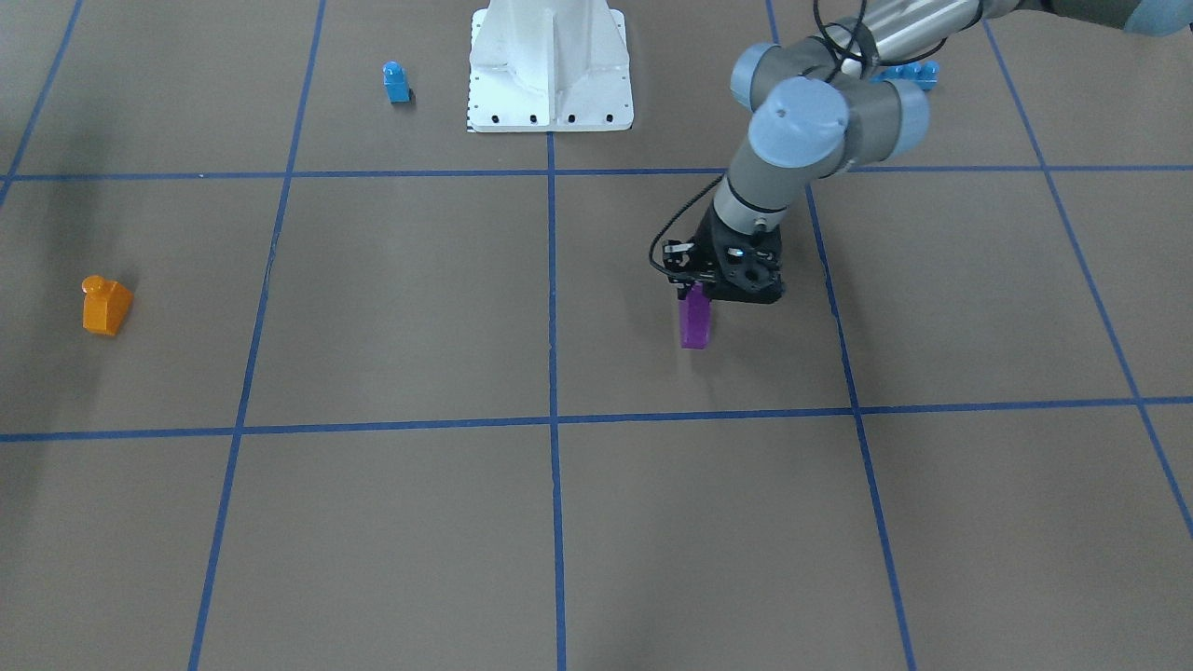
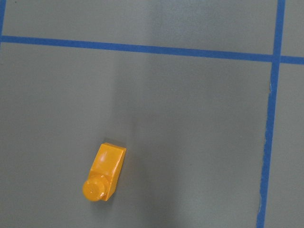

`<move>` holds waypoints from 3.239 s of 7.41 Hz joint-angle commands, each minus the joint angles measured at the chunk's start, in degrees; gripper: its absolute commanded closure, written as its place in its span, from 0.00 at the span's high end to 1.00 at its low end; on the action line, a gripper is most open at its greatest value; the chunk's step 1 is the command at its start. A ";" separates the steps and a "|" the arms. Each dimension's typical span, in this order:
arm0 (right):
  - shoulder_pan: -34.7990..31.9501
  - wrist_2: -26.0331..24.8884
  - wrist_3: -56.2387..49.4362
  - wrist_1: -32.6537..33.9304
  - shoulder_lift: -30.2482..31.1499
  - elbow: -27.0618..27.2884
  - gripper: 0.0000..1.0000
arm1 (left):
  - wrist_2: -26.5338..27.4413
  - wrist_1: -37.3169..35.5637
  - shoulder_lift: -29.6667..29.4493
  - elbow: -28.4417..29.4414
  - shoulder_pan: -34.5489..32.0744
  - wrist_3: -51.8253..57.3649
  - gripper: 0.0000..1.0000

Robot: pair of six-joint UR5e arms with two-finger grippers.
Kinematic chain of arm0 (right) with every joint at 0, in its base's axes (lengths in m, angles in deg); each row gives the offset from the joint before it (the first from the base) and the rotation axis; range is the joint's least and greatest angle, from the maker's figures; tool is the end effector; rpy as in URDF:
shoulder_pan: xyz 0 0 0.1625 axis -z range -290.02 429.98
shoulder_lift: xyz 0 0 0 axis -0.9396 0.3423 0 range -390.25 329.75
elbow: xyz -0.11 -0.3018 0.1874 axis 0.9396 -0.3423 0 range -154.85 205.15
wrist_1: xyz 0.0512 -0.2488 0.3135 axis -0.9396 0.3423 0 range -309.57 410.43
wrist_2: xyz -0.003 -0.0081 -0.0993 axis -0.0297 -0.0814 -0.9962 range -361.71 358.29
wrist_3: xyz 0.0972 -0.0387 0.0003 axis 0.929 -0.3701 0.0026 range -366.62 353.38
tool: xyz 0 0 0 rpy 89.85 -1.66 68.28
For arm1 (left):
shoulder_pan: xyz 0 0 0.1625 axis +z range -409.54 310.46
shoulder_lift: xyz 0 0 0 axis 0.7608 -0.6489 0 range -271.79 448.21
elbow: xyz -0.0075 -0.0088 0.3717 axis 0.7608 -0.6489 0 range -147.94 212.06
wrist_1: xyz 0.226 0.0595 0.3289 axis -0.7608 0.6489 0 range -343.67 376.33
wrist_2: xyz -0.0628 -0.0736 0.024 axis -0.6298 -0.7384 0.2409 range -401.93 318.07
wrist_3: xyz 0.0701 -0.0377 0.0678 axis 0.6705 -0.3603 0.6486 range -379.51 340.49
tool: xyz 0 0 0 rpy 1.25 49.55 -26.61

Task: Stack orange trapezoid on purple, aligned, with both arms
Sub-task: 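Carry the purple block with the left gripper to the table center, then lower the purple block onto the table and open the left gripper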

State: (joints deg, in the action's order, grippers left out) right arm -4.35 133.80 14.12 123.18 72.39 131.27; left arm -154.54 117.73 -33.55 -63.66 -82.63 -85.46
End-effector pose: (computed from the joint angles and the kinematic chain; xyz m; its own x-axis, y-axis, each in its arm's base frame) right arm -0.0565 -0.4181 0.5356 0.6567 -0.0853 0.7493 0.0214 0.9953 0.0946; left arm 0.4822 -0.4254 0.2353 0.6097 0.0519 -0.7909 0.0141 0.9970 0.0762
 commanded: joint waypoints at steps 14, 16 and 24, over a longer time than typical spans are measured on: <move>-0.02 -1.48 0.00 0.02 0.19 -0.22 1.00 | 8.54 -5.68 -17.37 13.72 8.22 -4.81 0.21; -0.02 -1.48 0.00 -0.06 0.19 -0.22 1.00 | 8.54 -5.68 -17.90 14.24 8.48 -4.81 0.26; 1.20 -0.86 0.18 -0.15 -0.07 -0.13 1.00 | 5.14 -11.96 -12.85 0.44 5.24 -3.32 0.99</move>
State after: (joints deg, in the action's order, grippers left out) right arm -4.01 132.79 14.22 123.10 72.45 131.07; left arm -147.11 109.71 -49.99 -55.46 -75.90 -89.56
